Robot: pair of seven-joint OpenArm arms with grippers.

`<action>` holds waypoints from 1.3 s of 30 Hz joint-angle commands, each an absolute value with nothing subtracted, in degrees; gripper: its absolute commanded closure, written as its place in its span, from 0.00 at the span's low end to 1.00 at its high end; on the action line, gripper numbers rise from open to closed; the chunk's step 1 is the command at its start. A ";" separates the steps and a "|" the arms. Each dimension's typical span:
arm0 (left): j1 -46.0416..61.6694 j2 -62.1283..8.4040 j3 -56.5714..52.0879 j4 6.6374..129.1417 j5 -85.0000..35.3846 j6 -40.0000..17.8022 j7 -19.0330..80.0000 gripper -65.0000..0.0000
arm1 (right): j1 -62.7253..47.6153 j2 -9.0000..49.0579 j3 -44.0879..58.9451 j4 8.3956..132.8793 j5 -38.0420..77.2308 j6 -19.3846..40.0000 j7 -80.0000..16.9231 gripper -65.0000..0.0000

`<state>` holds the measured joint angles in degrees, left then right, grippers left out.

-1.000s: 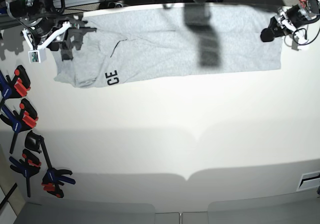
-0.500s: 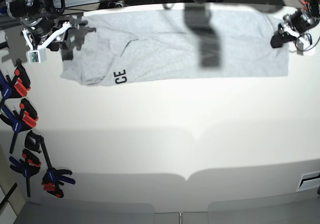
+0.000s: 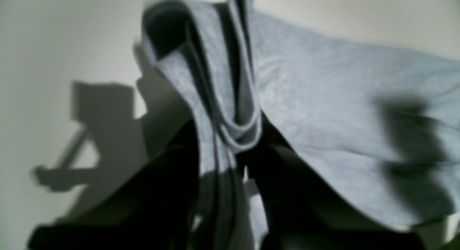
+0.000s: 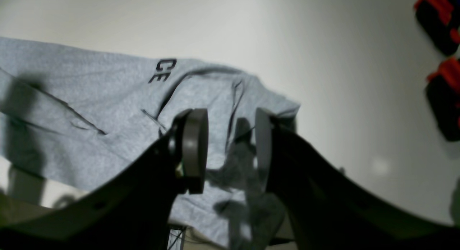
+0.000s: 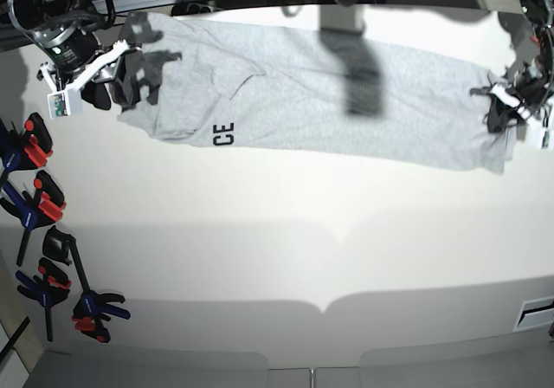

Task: Fold the T-shirt properly
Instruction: 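Carry the left gripper's strip end toward the middle of the strip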

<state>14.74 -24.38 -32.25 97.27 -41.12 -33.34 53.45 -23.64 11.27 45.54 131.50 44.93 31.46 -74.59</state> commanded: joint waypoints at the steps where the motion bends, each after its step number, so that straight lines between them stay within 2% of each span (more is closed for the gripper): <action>1: 14.48 -23.79 -31.99 100.60 -42.22 -33.82 54.39 1.00 | -23.51 11.92 45.89 132.90 45.65 31.57 -73.17 0.68; 4: 16.21 -21.78 -26.65 106.48 -42.00 -33.85 55.51 1.00 | -23.51 11.90 45.89 133.23 45.63 31.55 -72.42 0.68; 9: 18.26 -21.61 -8.93 108.84 -37.32 -33.01 55.27 1.00 | -23.51 11.92 45.89 133.23 45.65 31.55 -72.40 0.68; 13: 17.76 -21.61 2.11 108.84 -32.95 -22.06 46.59 1.00 | -23.53 11.90 45.89 133.23 45.58 31.57 -72.42 0.68; 15: 17.76 -21.61 5.61 108.84 -29.58 -19.75 42.78 1.00 | -23.53 11.92 45.89 133.23 44.99 31.62 -72.42 0.68; 21: 17.91 -21.58 12.97 108.84 -28.10 -19.49 41.65 1.00 | -23.53 11.90 45.89 133.23 43.48 31.64 -71.33 0.50; 25: 17.91 -21.58 18.00 108.84 -28.10 -19.49 36.42 0.72 | -23.53 11.90 45.89 133.23 43.55 31.62 -70.24 0.50; 27: 17.89 -21.56 19.90 108.84 -28.05 -19.49 33.08 0.62 | -23.53 11.92 45.89 133.23 43.53 31.62 -70.26 0.50; 35: 16.38 -15.27 20.51 108.84 -27.03 -19.49 31.66 0.61 | -23.53 11.90 45.89 133.23 43.53 31.62 -70.37 0.50; 39: 16.03 -15.05 20.51 108.84 -27.03 -19.46 31.68 0.61 | -23.55 11.90 45.89 132.94 42.83 31.66 -71.11 0.50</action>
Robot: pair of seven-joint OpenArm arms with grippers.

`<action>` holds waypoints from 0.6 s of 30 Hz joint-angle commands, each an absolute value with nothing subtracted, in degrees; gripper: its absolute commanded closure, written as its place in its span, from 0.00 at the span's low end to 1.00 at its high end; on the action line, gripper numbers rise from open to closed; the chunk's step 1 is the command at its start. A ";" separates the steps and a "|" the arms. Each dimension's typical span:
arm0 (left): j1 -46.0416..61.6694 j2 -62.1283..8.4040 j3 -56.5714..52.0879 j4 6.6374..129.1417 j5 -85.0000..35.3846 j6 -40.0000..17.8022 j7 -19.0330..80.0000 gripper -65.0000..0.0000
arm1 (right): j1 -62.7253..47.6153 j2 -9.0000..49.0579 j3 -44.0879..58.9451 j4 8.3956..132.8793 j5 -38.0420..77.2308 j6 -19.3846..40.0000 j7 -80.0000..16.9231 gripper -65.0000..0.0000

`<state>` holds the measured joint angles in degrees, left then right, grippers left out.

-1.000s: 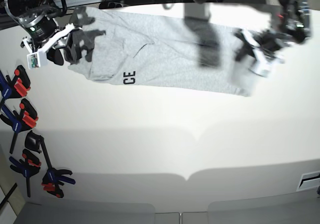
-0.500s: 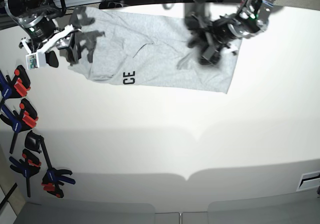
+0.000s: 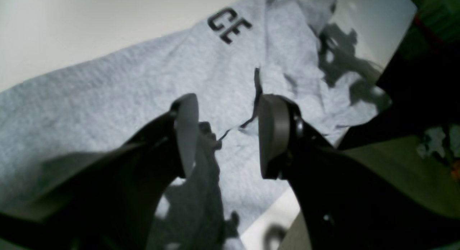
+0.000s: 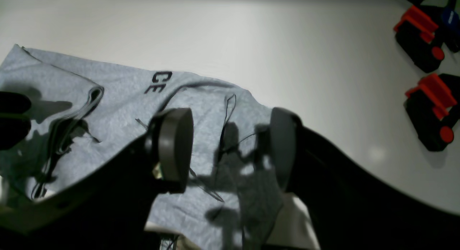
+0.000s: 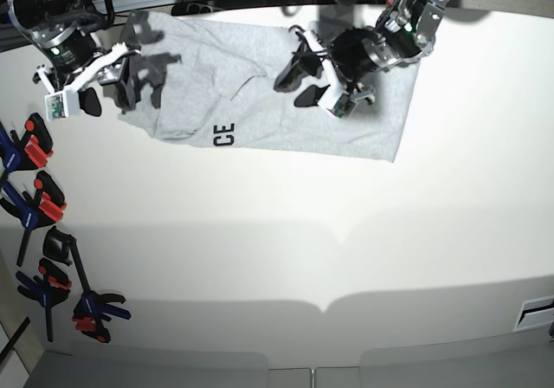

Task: Fold the T-shirt properly
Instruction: 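Carry the left gripper's strip end toward the middle of the strip, then release the left gripper and move both grippers to the folded strip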

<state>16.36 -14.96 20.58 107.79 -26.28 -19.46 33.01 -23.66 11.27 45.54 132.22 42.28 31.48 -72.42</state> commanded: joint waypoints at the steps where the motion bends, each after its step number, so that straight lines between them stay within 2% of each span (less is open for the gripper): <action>1: 16.03 -15.27 20.51 108.84 -27.03 -19.46 31.68 0.61 | -23.53 11.88 45.89 132.33 41.12 31.66 -70.13 0.50; 6: 16.03 -15.27 20.51 108.84 -27.05 -19.49 31.88 0.61 | -23.53 11.90 45.89 122.06 30.68 31.62 -61.52 0.50; 13: 16.03 -15.27 20.51 108.84 -27.05 -19.49 31.86 0.61 | -23.53 11.92 45.89 101.06 30.26 31.66 -61.65 0.50; 18: 16.03 -15.27 20.51 108.84 -27.05 -19.49 31.86 0.61 | -23.53 11.90 45.89 92.84 31.11 31.73 -60.66 0.50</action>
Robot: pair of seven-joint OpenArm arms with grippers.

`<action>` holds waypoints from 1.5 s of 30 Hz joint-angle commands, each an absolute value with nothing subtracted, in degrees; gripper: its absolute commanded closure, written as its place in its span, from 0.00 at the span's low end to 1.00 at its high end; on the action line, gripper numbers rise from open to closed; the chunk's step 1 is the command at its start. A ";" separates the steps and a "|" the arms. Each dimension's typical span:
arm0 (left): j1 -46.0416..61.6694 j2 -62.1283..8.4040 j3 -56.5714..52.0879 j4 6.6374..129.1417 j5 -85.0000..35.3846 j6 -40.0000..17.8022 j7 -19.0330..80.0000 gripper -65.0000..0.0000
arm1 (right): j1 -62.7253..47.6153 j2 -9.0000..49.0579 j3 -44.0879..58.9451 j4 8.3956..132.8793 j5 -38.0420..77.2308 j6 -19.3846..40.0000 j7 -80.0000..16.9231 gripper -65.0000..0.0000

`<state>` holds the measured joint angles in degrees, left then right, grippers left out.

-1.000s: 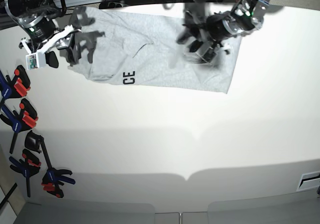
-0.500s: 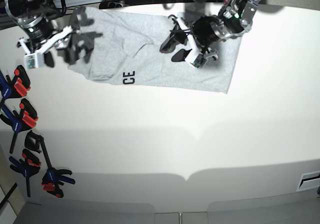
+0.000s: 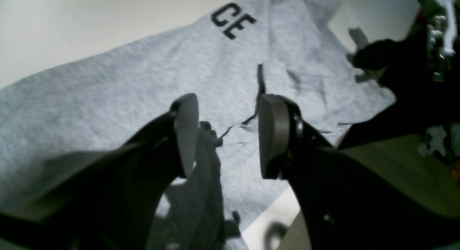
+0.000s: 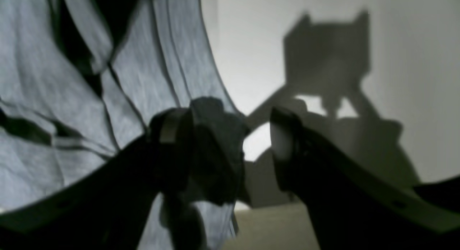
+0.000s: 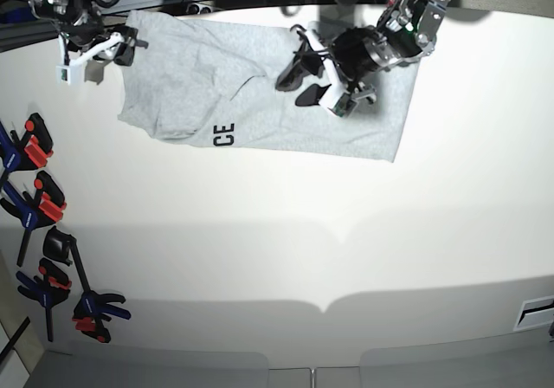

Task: Fold the T-shirt properly
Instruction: 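Release the left gripper and move both grippers to the folded strip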

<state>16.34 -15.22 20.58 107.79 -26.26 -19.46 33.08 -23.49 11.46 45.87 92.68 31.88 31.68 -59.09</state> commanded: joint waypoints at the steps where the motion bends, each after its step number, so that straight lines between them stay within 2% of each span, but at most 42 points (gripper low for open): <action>1: 16.03 -15.27 20.51 108.84 -27.03 -19.49 31.86 0.61 | -23.53 11.88 45.89 91.64 31.99 31.73 -60.38 0.50; 6: 16.03 -15.27 20.51 108.84 -27.03 -19.49 31.83 0.61 | -23.51 11.88 45.67 86.89 36.56 31.75 -59.77 0.50; 14: 16.03 -15.27 20.51 108.84 -27.03 -19.49 31.86 0.61 | -22.65 11.55 45.67 86.41 41.15 33.30 -60.49 0.50; 19: 16.03 -15.27 20.51 108.84 -27.05 -19.49 32.27 0.61 | -18.87 7.73 45.67 86.41 41.10 35.62 -62.87 0.50; 26: 16.03 -15.27 20.51 108.84 -27.03 -19.49 40.40 0.61 | -13.21 3.29 45.67 86.41 41.12 37.52 -65.65 0.51; 28: 16.03 -15.27 20.51 108.84 -27.03 -19.49 40.27 0.61 | -12.08 3.40 45.67 86.43 41.10 37.50 -65.58 0.58; 29: 16.03 -15.27 20.51 108.86 -27.03 -19.49 40.27 0.61 | -11.53 3.62 45.67 86.46 41.10 37.47 -65.47 0.66; 32: 16.03 -15.27 20.51 108.86 -27.42 -19.49 40.69 0.61 | -9.87 4.54 45.69 86.46 40.14 37.50 -64.38 0.98; 37: 16.03 -15.27 20.51 110.19 -33.12 -19.51 42.92 0.61 | -7.66 9.26 45.71 86.46 34.33 36.60 -61.95 1.00; 45: 16.05 -15.25 20.51 118.26 -29.80 -19.64 41.47 0.61 | -6.94 17.15 45.76 87.22 34.70 33.65 -61.76 1.00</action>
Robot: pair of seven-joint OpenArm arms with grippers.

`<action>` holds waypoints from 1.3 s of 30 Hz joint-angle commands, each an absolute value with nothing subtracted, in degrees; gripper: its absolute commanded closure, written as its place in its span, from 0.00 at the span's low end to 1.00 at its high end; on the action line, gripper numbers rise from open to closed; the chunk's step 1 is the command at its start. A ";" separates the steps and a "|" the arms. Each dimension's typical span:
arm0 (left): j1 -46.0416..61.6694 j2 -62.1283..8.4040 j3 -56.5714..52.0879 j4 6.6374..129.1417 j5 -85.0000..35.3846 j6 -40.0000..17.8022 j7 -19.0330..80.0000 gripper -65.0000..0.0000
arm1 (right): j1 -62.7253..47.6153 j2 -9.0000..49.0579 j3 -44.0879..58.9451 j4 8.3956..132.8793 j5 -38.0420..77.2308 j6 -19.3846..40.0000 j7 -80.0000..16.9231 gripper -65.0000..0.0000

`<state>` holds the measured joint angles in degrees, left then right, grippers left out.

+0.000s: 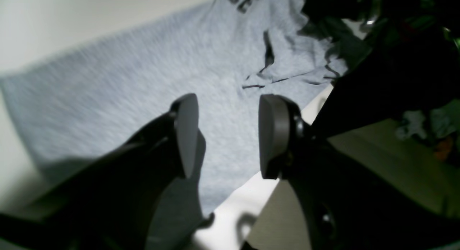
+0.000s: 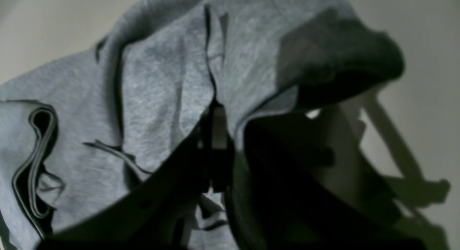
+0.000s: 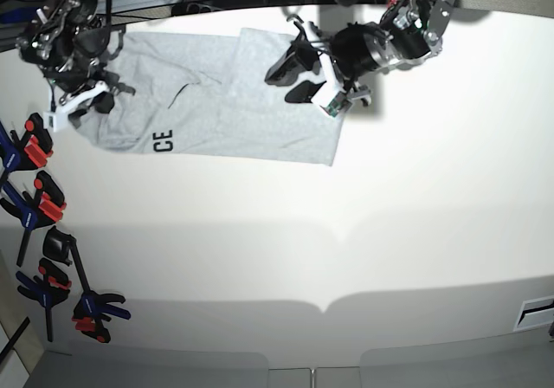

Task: Fold the T-shirt properly
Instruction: 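Release the left gripper and move both grippers to the folded strip, then grasp the folded shirt with both grippers and fold it over again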

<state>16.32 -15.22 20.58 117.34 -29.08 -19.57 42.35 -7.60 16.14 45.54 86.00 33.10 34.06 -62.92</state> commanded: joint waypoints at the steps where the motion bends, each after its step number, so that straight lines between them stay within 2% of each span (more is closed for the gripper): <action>1: 16.05 -15.27 20.51 118.19 -27.40 -19.55 41.15 0.61 | -6.63 17.15 45.76 87.96 34.65 33.58 -62.35 1.00; 5: 16.38 -15.27 20.51 116.36 -16.40 -12.51 42.48 0.61 | -6.52 15.59 45.74 93.62 35.48 33.61 -66.00 1.00; 9: 16.34 -15.27 20.53 111.79 -9.37 -7.70 42.35 0.61 | -6.50 10.81 45.74 103.15 39.13 33.61 -70.81 1.00; 16: 15.51 -13.47 27.42 102.13 -9.41 -8.80 40.05 0.61 | -6.50 2.52 45.71 116.97 46.19 32.08 -72.47 1.00; 19: 14.39 -12.97 31.16 99.61 -9.45 -8.75 36.23 0.61 | -6.50 0.16 45.67 118.56 47.81 32.10 -72.55 1.00; 24: 11.11 -10.41 35.44 98.37 -9.43 -8.73 35.97 0.61 | -6.52 -2.15 44.36 118.54 48.64 32.10 -73.06 1.00; 30: 8.03 -6.79 35.79 98.32 -9.43 -8.73 36.82 0.61 | -6.52 -4.73 35.33 118.54 46.11 32.12 -72.71 1.00; 39: 5.50 -4.91 35.77 98.41 -9.43 -8.73 40.01 0.61 | -6.70 -6.35 19.49 118.50 33.87 31.14 -70.13 1.00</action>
<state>6.13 -5.43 35.68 97.45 -8.95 -8.62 41.19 -7.38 -6.31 19.57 117.45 32.27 31.59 -71.85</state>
